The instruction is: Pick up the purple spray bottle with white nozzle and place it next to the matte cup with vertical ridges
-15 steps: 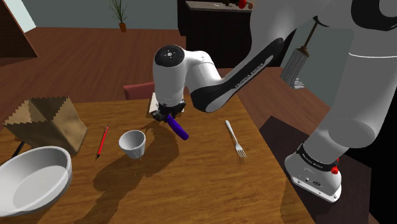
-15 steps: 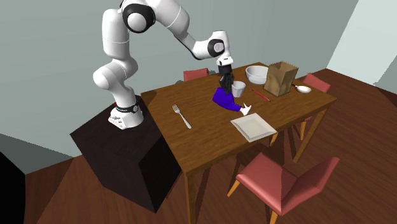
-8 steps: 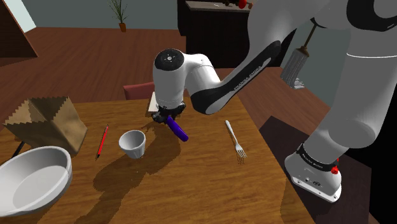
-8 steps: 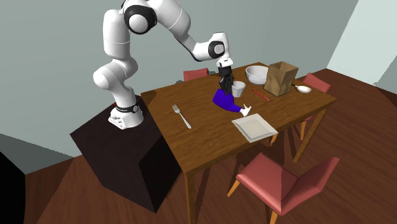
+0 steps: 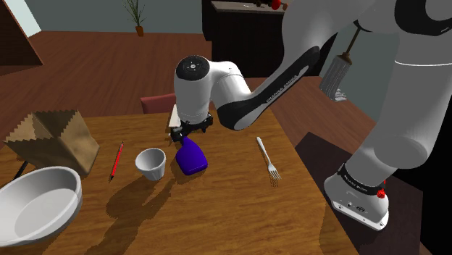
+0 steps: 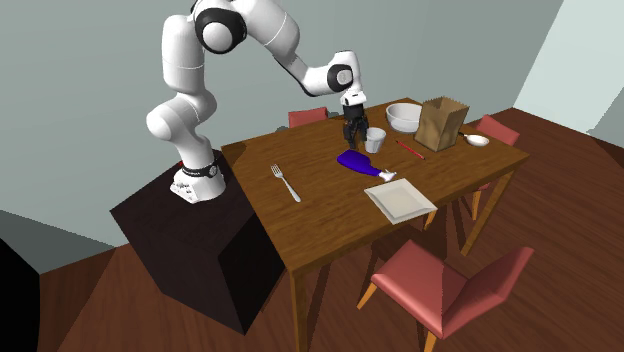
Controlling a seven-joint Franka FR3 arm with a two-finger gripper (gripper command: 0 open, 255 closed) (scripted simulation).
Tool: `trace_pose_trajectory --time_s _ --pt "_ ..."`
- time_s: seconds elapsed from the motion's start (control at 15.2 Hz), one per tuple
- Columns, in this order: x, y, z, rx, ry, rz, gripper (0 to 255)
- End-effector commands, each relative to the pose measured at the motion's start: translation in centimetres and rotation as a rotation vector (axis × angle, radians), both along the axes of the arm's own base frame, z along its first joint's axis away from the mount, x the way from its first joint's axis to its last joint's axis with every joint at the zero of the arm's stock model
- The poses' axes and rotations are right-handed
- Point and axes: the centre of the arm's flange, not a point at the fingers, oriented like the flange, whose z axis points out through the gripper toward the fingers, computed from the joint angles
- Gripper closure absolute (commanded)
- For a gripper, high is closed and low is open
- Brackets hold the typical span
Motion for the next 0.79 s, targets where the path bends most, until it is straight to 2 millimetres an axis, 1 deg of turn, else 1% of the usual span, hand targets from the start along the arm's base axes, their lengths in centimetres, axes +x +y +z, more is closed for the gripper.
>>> trace_pose_trajectory --time_s 0.0,0.2,0.73 --pt "-0.4 0.2 1.2 0.0 0.0 0.0 0" --pt "-1.5 0.9 4.7 0.0 0.0 0.0 0" --pt "-1.5 0.9 4.7 0.0 0.0 0.0 0"
